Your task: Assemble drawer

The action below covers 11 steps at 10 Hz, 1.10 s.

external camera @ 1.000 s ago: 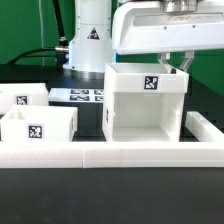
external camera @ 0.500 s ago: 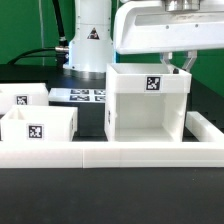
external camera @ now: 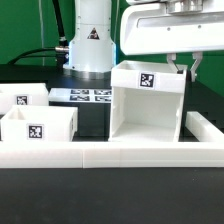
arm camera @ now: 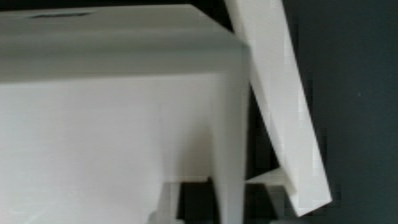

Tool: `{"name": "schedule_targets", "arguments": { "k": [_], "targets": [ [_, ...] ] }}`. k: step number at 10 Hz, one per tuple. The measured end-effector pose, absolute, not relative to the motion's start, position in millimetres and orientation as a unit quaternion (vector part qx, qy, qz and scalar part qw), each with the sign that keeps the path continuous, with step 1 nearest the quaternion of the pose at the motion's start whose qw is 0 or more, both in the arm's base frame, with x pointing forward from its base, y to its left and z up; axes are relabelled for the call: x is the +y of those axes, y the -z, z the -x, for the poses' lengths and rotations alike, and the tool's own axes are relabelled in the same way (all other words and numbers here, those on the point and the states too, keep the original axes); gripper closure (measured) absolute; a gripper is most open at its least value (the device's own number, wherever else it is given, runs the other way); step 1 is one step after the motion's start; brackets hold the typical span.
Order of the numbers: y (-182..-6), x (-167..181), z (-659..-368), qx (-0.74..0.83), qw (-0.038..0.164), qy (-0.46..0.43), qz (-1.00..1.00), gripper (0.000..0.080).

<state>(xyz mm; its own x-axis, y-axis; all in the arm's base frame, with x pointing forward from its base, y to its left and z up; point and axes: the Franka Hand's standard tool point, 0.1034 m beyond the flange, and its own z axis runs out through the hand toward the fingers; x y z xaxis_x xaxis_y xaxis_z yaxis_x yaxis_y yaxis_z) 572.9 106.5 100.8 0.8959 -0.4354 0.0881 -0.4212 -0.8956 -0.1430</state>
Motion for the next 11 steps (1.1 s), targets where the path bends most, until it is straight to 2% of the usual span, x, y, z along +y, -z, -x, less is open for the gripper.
{"name": "schedule_targets", "arguments": {
  "k": [4,7,11],
  "targets": [
    [-105.2,92.4,-582.8,0.311,0.077,0.07,0.945,0.0758],
    [-108.4,96.5,-584.6,0.381,0.092,0.066,0.918,0.0757],
    [-108.4,97.5,-589.1,0.524,0.122,0.043,0.842,0.0757]
  ]
}}
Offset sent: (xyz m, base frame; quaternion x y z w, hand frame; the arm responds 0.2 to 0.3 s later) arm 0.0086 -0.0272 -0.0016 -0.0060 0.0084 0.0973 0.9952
